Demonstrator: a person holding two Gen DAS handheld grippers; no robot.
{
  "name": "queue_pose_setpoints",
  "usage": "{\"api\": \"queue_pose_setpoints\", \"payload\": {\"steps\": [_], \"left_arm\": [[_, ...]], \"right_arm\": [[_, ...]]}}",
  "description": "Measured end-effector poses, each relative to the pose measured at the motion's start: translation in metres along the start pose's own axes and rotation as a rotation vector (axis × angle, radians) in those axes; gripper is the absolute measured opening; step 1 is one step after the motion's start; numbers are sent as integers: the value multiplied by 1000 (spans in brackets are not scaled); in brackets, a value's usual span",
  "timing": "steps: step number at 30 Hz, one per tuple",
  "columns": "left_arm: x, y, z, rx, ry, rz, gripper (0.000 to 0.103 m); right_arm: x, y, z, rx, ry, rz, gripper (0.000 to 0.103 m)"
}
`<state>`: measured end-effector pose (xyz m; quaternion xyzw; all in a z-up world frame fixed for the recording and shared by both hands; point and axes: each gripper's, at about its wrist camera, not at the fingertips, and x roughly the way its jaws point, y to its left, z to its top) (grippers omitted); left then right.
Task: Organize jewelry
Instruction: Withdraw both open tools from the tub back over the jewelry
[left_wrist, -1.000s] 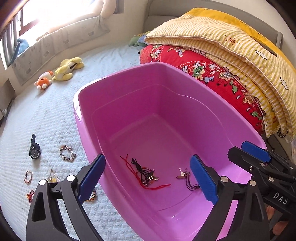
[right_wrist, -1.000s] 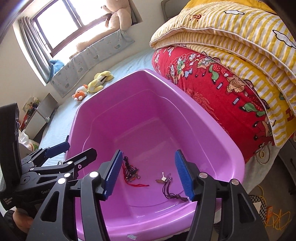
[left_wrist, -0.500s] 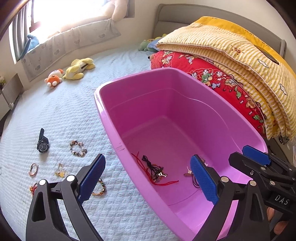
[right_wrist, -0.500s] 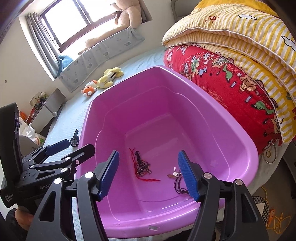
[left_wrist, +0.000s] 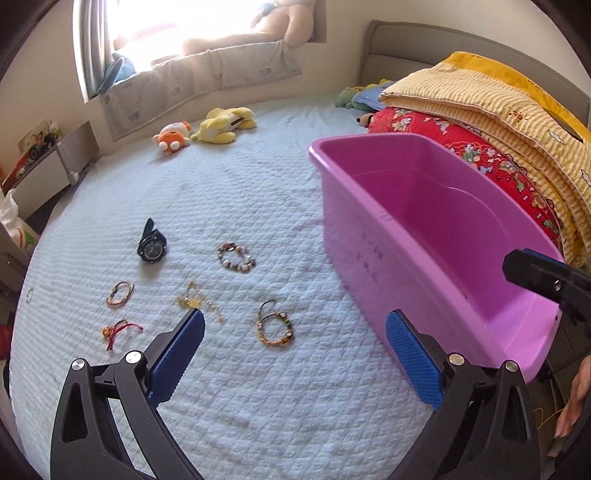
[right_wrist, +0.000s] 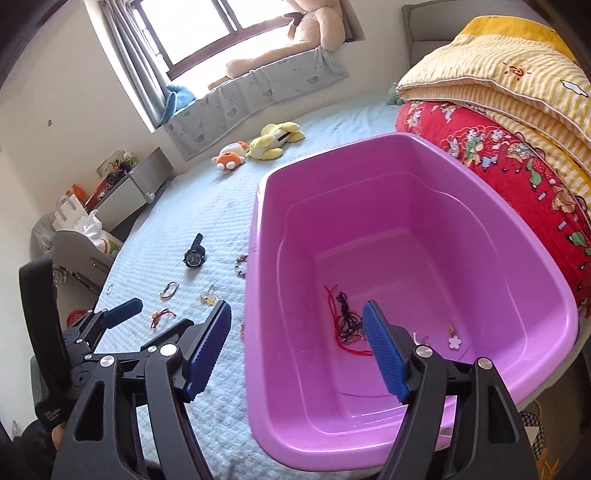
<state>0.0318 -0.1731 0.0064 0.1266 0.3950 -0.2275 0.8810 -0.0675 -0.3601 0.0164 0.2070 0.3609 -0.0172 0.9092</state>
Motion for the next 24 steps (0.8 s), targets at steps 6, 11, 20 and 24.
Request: {"api": "queue_pose_setpoints", "payload": {"steps": [6, 11, 20, 24], "left_arm": [[-4, 55, -44, -122, 31, 76, 97], [-8, 104, -81, -238, 67, 136, 97], [-20, 155, -123, -379, 69, 184, 97], [-18, 163, -140, -386, 86, 194, 97]], "right_arm": [[7, 39, -7, -60, -3, 77, 73], [14, 75, -14, -127, -3, 153, 73], [40, 131, -49, -229, 51, 207, 74], [59, 138, -69, -247, 84, 183, 74]]}}
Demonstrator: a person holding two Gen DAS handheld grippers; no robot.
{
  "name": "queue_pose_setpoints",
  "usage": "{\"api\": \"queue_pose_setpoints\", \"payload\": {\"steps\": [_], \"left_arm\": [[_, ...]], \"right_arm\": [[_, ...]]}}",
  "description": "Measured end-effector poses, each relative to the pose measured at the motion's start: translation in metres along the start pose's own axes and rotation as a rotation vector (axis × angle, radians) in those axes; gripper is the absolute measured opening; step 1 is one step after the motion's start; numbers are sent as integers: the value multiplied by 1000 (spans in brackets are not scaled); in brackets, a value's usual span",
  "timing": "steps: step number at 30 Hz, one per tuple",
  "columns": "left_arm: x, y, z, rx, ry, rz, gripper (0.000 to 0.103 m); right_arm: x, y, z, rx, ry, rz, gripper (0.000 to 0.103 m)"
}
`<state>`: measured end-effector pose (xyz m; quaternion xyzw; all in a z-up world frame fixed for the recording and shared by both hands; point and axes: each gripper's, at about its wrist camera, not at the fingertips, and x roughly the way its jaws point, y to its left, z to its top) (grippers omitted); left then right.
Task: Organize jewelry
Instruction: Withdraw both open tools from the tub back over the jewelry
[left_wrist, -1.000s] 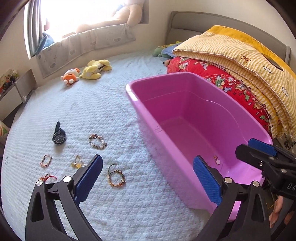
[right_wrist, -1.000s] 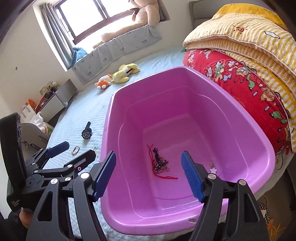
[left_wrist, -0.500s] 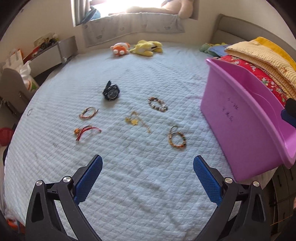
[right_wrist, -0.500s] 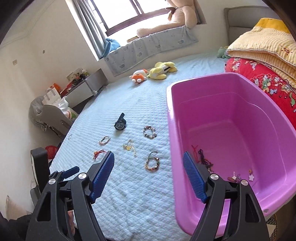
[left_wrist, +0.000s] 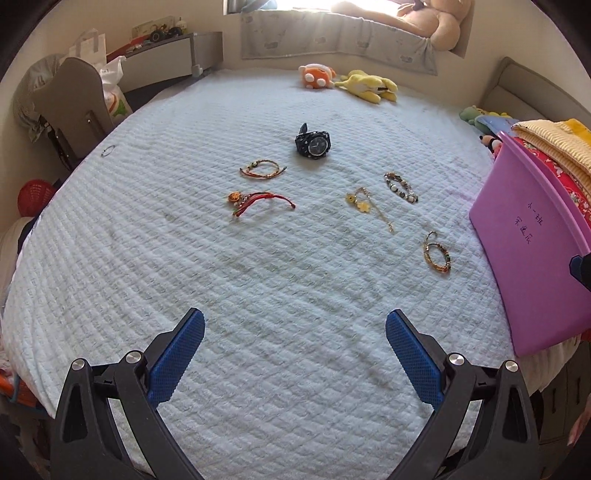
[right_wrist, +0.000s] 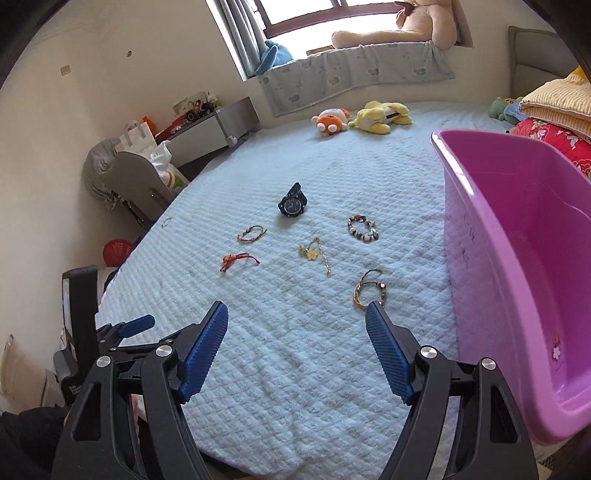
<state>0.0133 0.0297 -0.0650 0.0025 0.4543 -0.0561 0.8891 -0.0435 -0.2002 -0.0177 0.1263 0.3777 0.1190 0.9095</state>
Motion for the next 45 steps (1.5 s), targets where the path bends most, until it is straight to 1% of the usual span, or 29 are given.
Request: {"api": "queue_pose_setpoints", "payload": {"steps": [3, 6, 10, 15, 22, 31, 35, 41, 45], "left_arm": [[4, 9, -9, 2, 0, 1, 97], [10, 16, -14, 10, -7, 20, 97], [17, 29, -14, -10, -30, 30, 97], [26, 41, -2, -44, -37, 32, 97], [50, 45, 21, -55, -46, 33, 97], [94, 23, 48, 12, -38, 23, 97], [116, 8, 60, 39, -25, -13, 97], [145, -18, 75, 86, -27, -67, 97], [161, -31, 83, 122, -28, -90, 97]], "right_arm": [[13, -4, -13, 22, 16, -8, 74], [25, -6, -22, 25, 34, -32, 74], [39, -4, -30, -4, 40, -64, 74], [54, -8, -29, 19, 53, -81, 74], [77, -20, -24, 35, 60, -121, 74], [121, -50, -17, 102, 79, -180, 74], [136, -61, -14, 124, 83, -217, 74], [152, -69, -14, 139, 85, -261, 74], [163, -75, -14, 158, 87, -284, 74]]}}
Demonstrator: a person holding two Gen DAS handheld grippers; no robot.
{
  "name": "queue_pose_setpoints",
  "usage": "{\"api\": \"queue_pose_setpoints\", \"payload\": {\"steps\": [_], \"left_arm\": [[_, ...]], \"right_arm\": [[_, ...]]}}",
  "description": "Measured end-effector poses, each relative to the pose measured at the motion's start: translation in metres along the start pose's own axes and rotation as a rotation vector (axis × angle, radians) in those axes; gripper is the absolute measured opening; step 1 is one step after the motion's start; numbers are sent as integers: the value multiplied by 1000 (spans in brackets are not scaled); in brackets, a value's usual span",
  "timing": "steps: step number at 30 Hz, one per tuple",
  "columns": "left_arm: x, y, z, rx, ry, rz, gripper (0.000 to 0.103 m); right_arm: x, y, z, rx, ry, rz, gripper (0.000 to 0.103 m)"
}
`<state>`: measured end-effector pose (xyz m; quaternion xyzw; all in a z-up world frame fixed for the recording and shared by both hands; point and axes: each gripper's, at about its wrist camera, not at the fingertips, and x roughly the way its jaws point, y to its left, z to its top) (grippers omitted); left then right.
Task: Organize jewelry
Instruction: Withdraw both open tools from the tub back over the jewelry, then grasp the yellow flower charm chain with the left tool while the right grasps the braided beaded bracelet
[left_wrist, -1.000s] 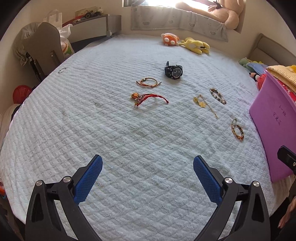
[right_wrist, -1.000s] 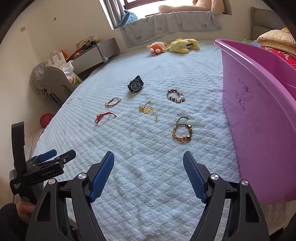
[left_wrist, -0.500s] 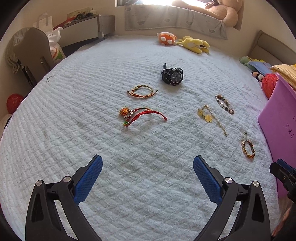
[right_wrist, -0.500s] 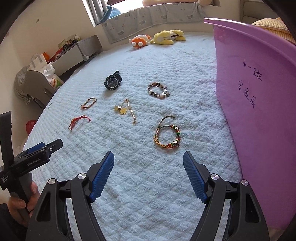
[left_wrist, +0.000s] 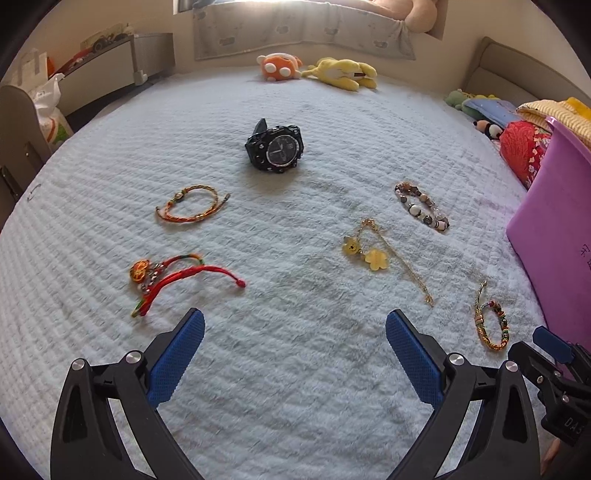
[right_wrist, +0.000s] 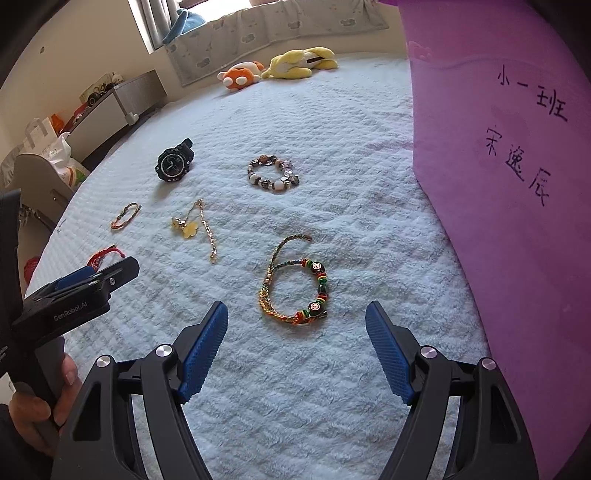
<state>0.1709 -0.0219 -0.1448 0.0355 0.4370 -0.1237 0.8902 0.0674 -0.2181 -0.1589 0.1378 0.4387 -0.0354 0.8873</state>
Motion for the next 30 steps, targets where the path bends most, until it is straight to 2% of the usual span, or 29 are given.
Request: {"api": "queue_pose_setpoints", "payload": {"steps": [10, 23, 27, 30], "left_arm": [[35, -22, 24, 116, -6, -40, 97], [64, -44, 36, 178, 32, -100, 97], [74, -47, 36, 190, 69, -103, 97], [73, -46, 36, 182, 61, -115, 97]], "right_arm": [[17, -1, -4, 33, -10, -59, 74], [31, 0, -5, 11, -3, -106, 73], [33, 1, -6, 5, -9, -115, 73], [34, 3, -6, -6, -9, -127, 73]]}}
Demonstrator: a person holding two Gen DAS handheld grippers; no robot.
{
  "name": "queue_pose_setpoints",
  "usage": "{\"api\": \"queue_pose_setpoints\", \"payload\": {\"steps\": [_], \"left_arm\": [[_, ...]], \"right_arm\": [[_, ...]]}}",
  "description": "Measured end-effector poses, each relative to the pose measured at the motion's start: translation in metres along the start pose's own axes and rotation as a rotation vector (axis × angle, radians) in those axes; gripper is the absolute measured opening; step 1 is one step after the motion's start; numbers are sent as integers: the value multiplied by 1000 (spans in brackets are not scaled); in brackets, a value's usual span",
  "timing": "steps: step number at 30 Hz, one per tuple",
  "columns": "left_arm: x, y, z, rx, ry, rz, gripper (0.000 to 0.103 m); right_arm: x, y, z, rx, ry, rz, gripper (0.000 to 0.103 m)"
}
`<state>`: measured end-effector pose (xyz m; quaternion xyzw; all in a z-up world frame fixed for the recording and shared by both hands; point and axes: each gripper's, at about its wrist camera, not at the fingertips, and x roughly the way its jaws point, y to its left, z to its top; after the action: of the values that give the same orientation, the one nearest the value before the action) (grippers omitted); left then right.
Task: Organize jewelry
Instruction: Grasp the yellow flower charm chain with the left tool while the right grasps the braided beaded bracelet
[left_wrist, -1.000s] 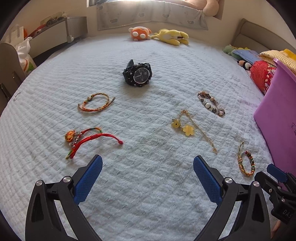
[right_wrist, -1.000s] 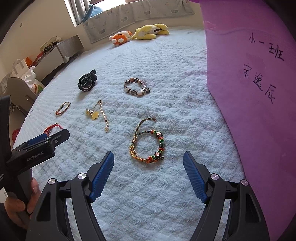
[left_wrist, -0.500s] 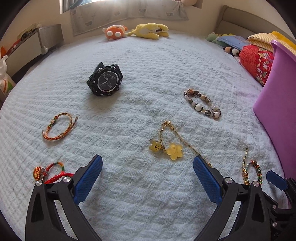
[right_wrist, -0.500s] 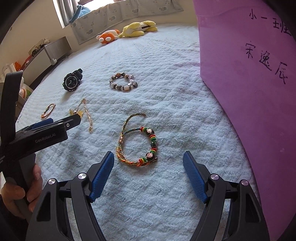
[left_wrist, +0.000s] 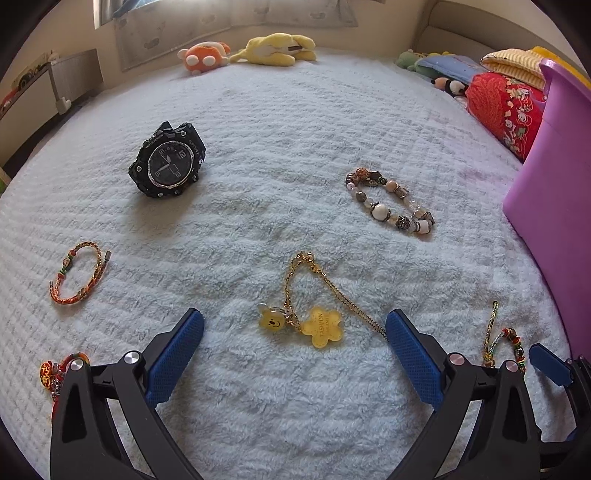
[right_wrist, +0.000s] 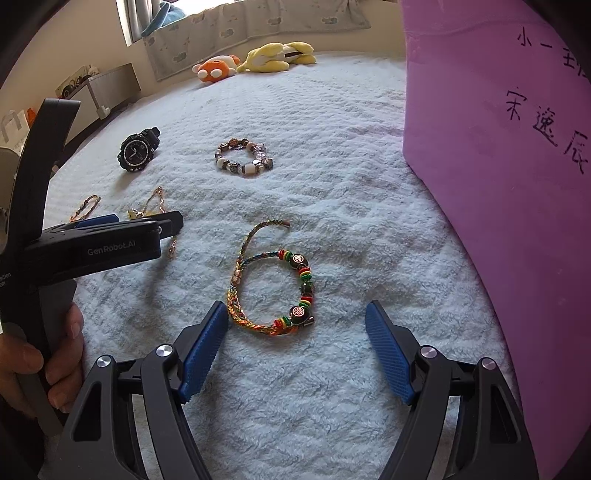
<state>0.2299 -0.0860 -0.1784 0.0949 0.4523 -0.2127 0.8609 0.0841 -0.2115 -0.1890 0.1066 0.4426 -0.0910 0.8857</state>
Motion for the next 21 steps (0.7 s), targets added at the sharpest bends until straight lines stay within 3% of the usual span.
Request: {"api": "queue_pose_setpoints", "payload": {"steps": [12, 21], "left_arm": [[-2, 0, -5, 9, 0, 2, 86], [-5, -3, -7, 23, -18, 43, 77]], "right_arm": [[3, 5, 0, -26, 3, -21, 73], [2, 6, 1, -31, -2, -23, 66]]}}
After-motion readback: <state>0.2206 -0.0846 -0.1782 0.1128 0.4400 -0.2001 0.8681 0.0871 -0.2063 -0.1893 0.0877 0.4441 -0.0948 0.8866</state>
